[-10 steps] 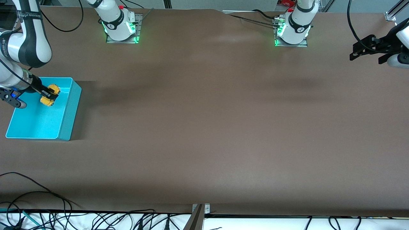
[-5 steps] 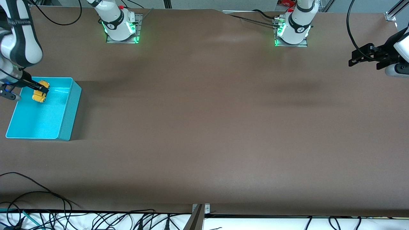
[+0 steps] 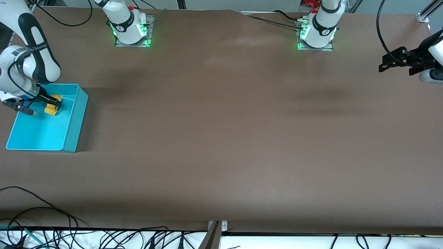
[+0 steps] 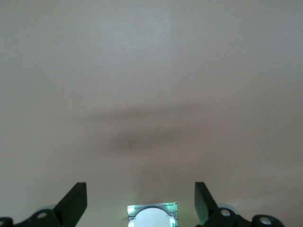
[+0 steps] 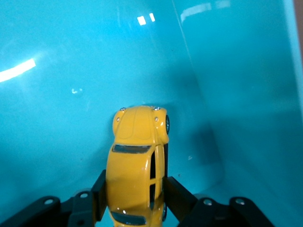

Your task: Wind up and store yellow beetle car

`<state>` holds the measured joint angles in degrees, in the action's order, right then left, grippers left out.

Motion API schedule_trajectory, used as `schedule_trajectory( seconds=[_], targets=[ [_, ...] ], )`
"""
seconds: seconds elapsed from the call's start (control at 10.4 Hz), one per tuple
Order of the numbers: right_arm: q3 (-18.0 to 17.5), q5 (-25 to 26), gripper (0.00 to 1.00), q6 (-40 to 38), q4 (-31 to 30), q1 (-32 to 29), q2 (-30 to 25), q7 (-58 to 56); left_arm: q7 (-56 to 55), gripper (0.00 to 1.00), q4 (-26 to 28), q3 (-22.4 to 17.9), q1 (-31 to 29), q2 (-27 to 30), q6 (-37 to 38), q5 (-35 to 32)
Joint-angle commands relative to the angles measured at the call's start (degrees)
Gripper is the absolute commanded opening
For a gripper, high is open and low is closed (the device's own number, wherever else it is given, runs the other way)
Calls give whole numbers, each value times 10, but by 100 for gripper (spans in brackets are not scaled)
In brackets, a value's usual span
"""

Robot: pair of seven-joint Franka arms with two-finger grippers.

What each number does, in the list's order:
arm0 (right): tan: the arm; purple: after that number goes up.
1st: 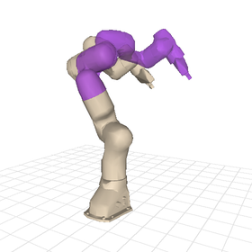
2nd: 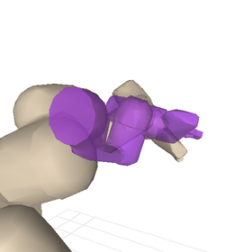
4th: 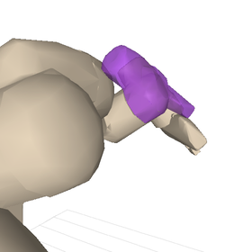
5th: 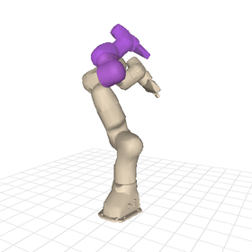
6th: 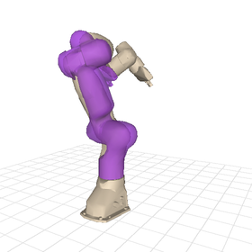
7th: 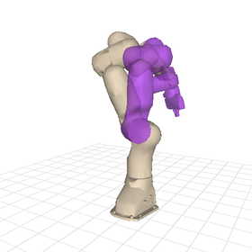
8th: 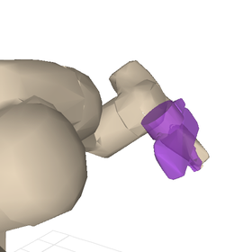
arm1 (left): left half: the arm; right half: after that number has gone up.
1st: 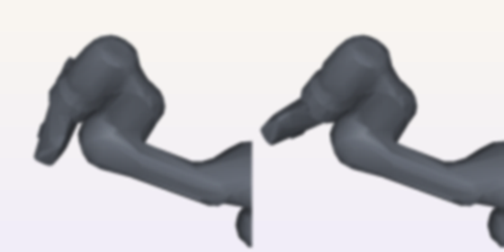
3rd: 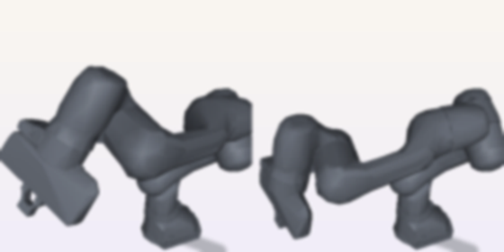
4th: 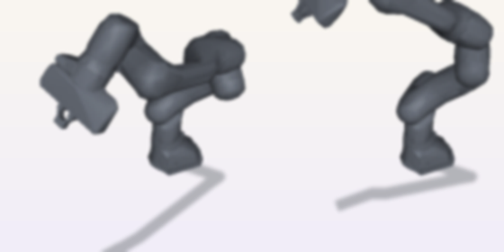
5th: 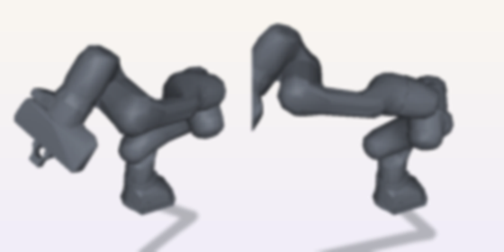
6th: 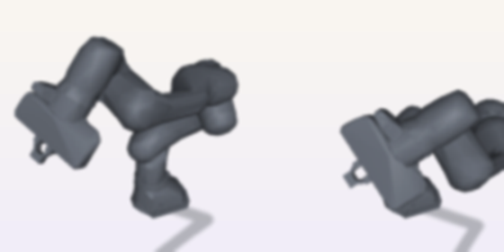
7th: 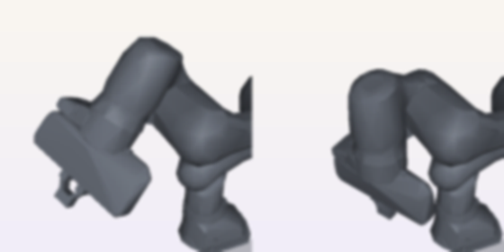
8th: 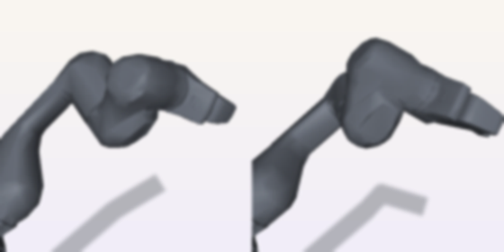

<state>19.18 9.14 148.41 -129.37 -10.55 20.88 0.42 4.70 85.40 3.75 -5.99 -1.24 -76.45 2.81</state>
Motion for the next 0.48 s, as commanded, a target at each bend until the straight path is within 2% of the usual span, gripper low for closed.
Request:
schedule_trajectory(
  seconds=[0.0,0.1,0.19,0.39],
  targets=[
    [-20,5,59,2,7,-13,11,-6,0,100,-8,-1,-16,-3,0,-1],
    [-28,5,91,1,8,-13,9,-5,5,100,-8,0,-16,-4,-1,-7],
    [-32,4,100,-2,10,-12,-2,-2,5,100,-9,1,-12,-10,-2,-9],
    [-32,5,100,-20,11,-11,-52,-10,5,100,-9,0,-17,-10,-2,-8]
  ],
)
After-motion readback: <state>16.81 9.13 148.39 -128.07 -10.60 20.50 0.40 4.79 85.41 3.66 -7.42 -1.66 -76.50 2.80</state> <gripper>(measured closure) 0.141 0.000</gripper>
